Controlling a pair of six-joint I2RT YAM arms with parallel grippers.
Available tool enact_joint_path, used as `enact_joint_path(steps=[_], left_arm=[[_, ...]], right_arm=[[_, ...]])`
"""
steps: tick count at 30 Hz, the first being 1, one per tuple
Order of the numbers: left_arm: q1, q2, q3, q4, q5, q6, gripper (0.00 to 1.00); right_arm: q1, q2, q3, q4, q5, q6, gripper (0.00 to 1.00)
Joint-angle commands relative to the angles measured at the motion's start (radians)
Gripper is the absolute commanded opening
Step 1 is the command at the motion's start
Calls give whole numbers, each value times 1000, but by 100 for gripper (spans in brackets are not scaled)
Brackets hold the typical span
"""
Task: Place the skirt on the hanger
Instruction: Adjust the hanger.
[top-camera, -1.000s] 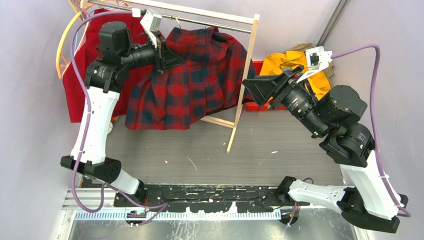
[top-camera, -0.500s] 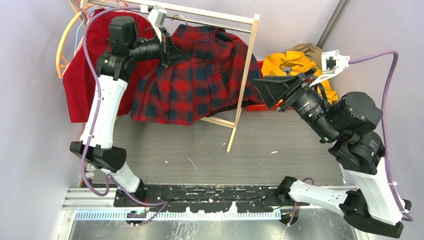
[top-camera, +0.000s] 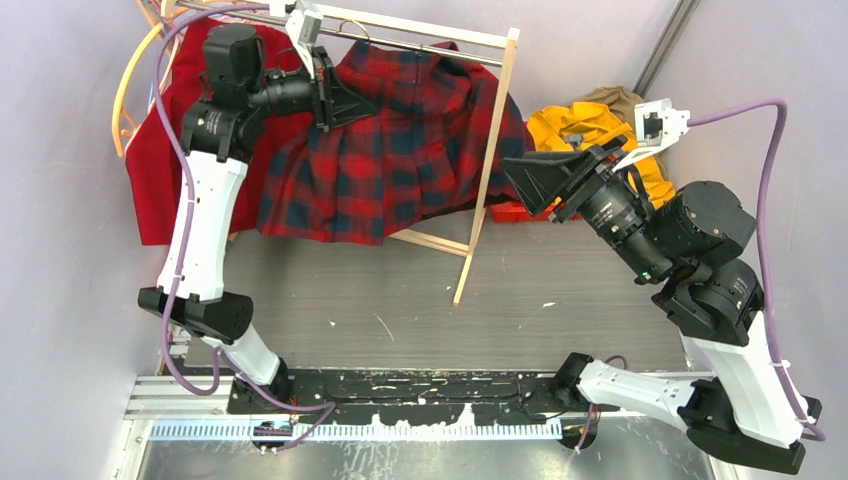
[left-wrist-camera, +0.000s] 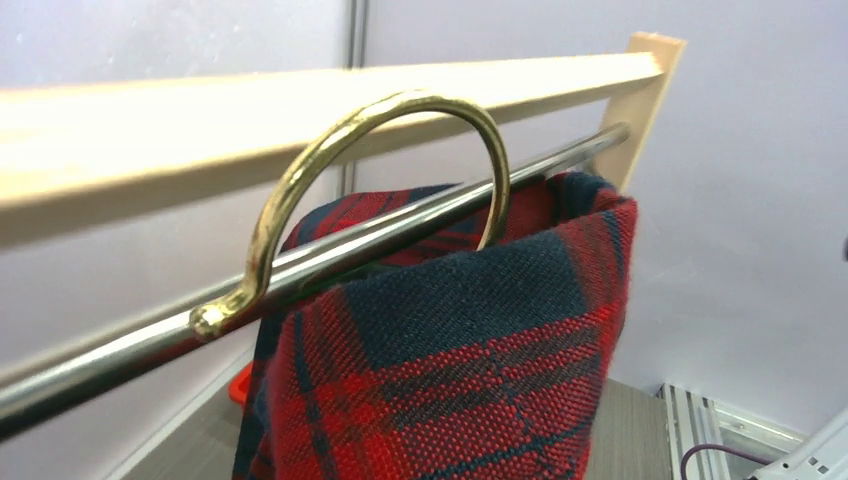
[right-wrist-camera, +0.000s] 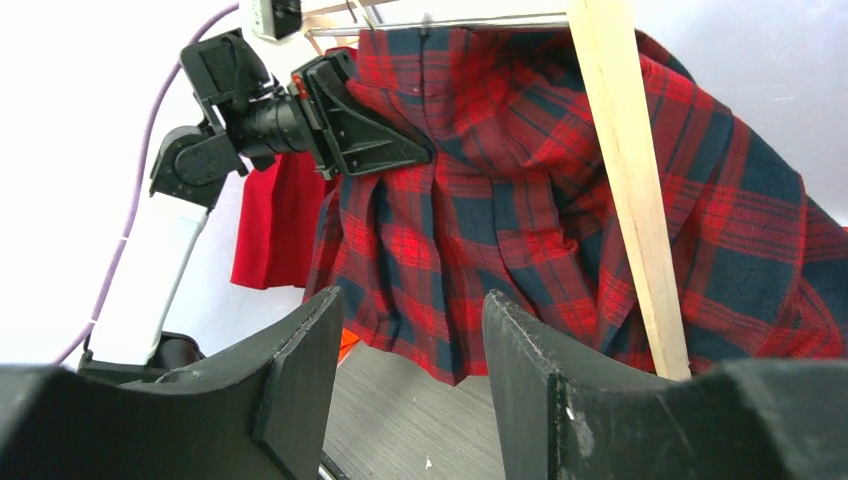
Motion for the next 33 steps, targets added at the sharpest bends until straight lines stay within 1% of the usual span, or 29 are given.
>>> enact_joint_path(steps=[1,5,9,12,17,22,24,25,27,30,33], left_arm=[[10,-9,110,84,112,9,0],[25,16,144,61,180,6,0],[31,17,119,51,229,17,0],[30,1,91,19,229,30,0],[16,-164,-164,65,165,44,0],[-8,-324,-367,77,78,45,0],[-23,-378,-436,90,60,34,0],[-36,-402,-461,90,49,30,0],[-73,-449,-496,74,20,36,0],[-143,-480,-523,31,-32,58,0],[-191,-485,-530,-32,-88,83,0]], right_arm=[[-3,10,9,39,-4,-8,59],[-3,24,22,26,-14,-13,59],[-3,46,35,15,-22,-25,58],[-3,89,81,-29,-45,-78,58],[-3,210,197,-114,-167,-167,56],[-3,323,296,-133,-167,-235,56],[-3,385,385,-166,-161,-260,56],[-3,419,411,-175,-161,-272,56],[-2,492,519,-220,-168,-297,55],[-3,599,634,-269,-217,-344,53],[-3,614,647,-260,-294,-389,53]])
